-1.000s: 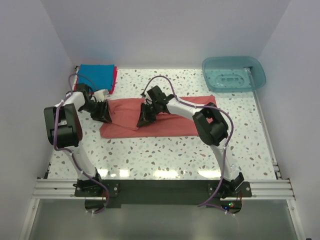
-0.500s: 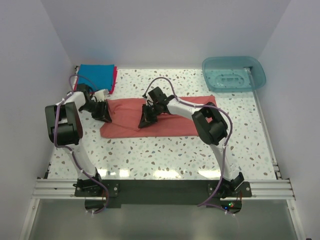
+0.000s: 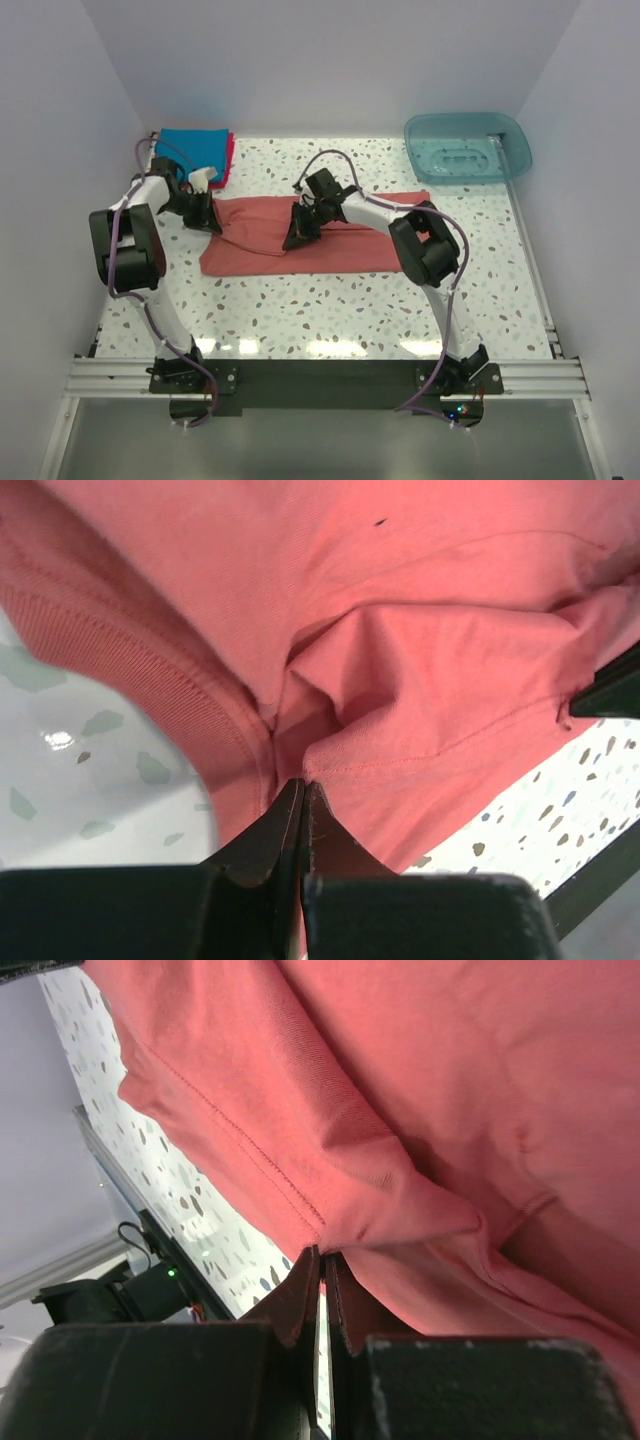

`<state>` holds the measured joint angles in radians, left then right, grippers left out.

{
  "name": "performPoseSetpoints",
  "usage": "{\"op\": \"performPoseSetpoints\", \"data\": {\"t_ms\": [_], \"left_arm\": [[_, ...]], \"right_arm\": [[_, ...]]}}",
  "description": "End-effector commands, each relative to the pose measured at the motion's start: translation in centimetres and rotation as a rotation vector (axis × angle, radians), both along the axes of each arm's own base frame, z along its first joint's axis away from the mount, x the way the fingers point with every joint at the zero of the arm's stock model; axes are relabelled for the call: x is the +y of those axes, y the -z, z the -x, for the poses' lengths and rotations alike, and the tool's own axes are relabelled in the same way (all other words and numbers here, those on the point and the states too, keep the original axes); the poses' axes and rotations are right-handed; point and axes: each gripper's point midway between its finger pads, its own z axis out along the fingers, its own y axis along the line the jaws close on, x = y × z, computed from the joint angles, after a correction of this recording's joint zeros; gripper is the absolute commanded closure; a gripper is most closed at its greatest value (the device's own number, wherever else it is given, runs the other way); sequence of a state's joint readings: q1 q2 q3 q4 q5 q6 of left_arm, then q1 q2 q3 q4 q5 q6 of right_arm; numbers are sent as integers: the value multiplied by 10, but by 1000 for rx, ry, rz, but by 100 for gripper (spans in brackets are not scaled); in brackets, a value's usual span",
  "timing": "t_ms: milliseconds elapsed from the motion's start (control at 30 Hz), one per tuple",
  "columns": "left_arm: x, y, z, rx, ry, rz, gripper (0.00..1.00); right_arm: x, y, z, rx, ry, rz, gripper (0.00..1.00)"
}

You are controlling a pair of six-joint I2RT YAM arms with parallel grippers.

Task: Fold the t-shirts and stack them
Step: Fold the tshirt

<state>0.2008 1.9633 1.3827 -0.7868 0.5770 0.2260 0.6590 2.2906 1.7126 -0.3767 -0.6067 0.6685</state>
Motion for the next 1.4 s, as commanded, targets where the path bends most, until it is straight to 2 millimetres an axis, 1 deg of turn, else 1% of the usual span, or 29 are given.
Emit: {"op": "performPoseSetpoints", "data": {"t_ms": [0, 100, 200, 233, 267, 300, 333, 400, 467, 567, 600, 633, 700, 733, 767, 800, 833, 867, 933, 967, 1067, 1167, 1267, 1300, 1333, 1367], "left_arm": [[-16, -30, -17, -89, 43, 55, 100], [-25, -35, -23, -102, 47, 73, 100], [-31, -40, -35, -128, 54, 80, 100], [-31, -37, -37, -125, 49, 81, 100], [-30, -36, -40, -119, 39, 82, 100], [-30, -39, -45, -132, 36, 81, 100], [-29, -36, -48, -125, 30, 81, 100], [-29, -39, -54, -138, 21, 81, 100], [-29, -39, -55, -134, 19, 84, 100], [-27, -42, -50, -128, 20, 70, 100], [-26, -41, -46, -117, 19, 69, 100], [-23, -44, -45, -121, 15, 60, 100], [-22, -42, -34, -97, 15, 56, 100], [-22, -45, -30, -97, 15, 51, 100], [-21, -40, -22, -79, 19, 43, 100], [-20, -38, -17, -66, 17, 36, 100], [-20, -37, -14, -62, 18, 30, 100], [-20, -31, -6, -38, 21, 22, 100], [-20, -26, 2, -16, 21, 18, 100], [-20, -21, 8, 7, 20, 19, 100], [-19, -12, 15, 29, 12, 10, 100], [-17, -5, 18, 40, 2, -13, 100], [-15, 1, 22, 62, -9, -23, 100], [-15, 0, 22, 60, -13, -24, 100], [-13, 0, 22, 60, -20, -31, 100], [-13, -2, 20, 50, -21, -35, 94]], "right_arm": [[-7, -25, -20, -41, 7, -63, 100], [-11, -23, -27, -37, 7, -79, 100], [-13, -27, -37, -47, 11, -112, 100], [-13, -29, -41, -55, 14, -118, 100], [-14, -27, -46, -60, 17, -119, 100], [-15, -26, -48, -60, 19, -121, 100], [-14, -30, -54, -76, 21, -129, 100], [-20, -28, -65, -96, 29, -127, 100], [-23, -32, -73, -120, 29, -131, 100], [-24, -31, -71, -114, 23, -125, 100], [-25, -30, -68, -104, 17, -127, 100], [-25, -29, -64, -90, 15, -125, 100], [-26, -29, -59, -77, 9, -128, 100], [-27, -30, -55, -68, 4, -131, 100], [-26, -31, -51, -63, -2, -131, 100], [-27, -28, -47, -51, -5, -125, 100], [-27, -30, -45, -51, -11, -128, 100], [-27, -27, -40, -44, -23, -118, 100], [-27, -24, -37, -43, -31, -104, 100], [-30, -18, -36, -35, -33, -90, 100], [-34, -11, -34, -27, -42, -64, 100], [-38, -6, -37, -42, -35, -28, 100], [-41, -4, -36, -40, -34, -5, 100], [-42, -4, -36, -43, -34, -1, 100], [-43, -5, -35, -42, -37, 2, 95], [-42, -7, -34, -41, -41, -3, 78]]}}
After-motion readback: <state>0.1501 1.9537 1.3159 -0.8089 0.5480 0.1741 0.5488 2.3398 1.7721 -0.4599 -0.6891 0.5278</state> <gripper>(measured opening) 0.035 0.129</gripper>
